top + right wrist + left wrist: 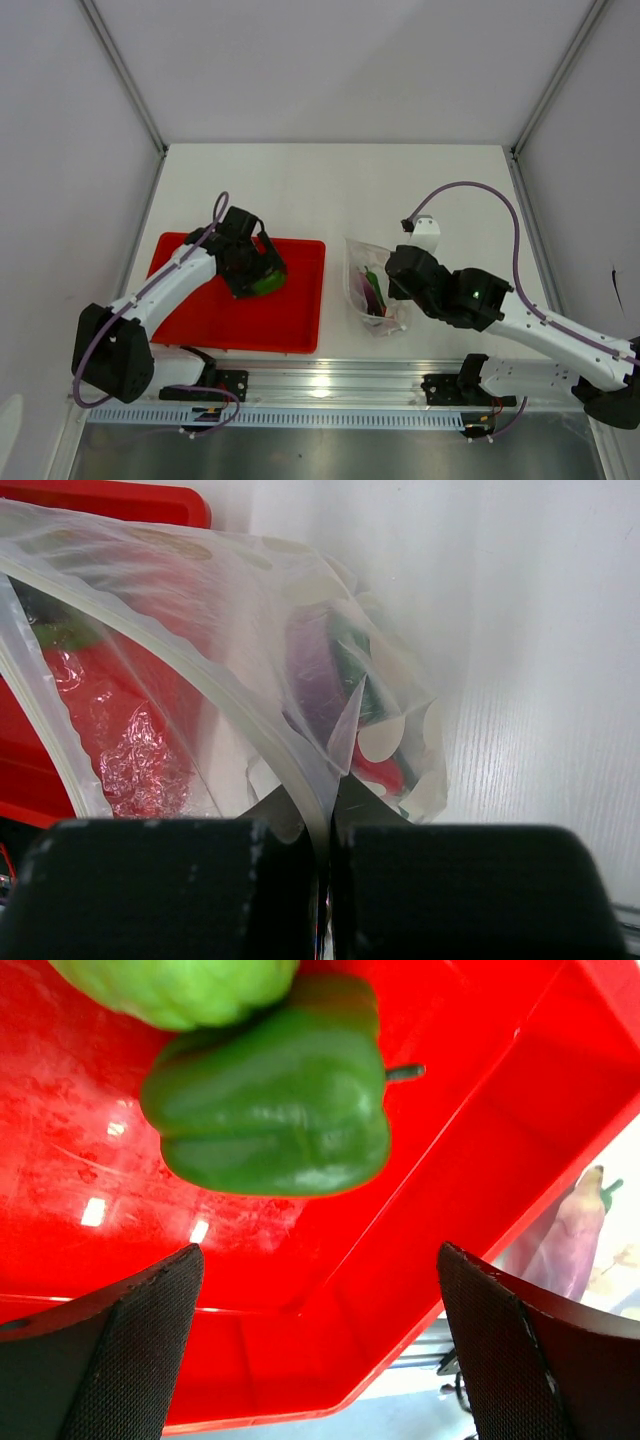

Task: Place the food in the zip-top bag and seal the zipper
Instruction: Pick up the fake vegetable from the bin, then place the fake vegetable in the zipper food storage bag.

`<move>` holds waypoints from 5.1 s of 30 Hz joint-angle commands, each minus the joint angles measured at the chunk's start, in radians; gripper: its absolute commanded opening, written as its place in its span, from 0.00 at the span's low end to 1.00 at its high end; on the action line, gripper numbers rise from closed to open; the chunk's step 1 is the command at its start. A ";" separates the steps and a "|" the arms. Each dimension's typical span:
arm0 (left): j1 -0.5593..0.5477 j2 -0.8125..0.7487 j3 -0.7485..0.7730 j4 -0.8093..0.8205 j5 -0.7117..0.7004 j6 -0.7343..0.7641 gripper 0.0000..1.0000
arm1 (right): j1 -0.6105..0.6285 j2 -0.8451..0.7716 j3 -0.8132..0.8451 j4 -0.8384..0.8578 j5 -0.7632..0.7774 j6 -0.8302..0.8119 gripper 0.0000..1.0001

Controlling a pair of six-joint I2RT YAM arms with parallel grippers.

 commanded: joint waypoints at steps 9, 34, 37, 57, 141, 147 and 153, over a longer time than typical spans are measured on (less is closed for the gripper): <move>0.079 0.069 0.013 0.064 0.000 0.005 1.00 | -0.003 -0.025 0.008 -0.005 0.024 0.008 0.00; 0.105 0.201 0.021 0.110 -0.059 0.023 0.97 | -0.003 -0.012 0.002 0.002 0.019 0.008 0.00; 0.104 0.156 0.004 0.137 -0.044 0.049 0.93 | -0.005 -0.012 0.002 0.004 0.022 0.008 0.00; 0.041 -0.502 -0.073 0.538 0.480 0.051 0.73 | -0.003 0.034 0.034 0.044 0.005 -0.015 0.00; -0.233 -0.353 0.195 0.012 -0.163 0.229 0.99 | 0.007 -0.012 0.037 0.009 0.022 -0.010 0.00; -0.065 -0.267 0.099 0.010 -0.091 0.218 0.99 | 0.004 -0.013 0.039 0.009 0.014 -0.010 0.00; 0.022 -0.112 0.061 0.067 -0.068 0.240 1.00 | 0.004 -0.019 0.047 -0.001 0.013 -0.013 0.00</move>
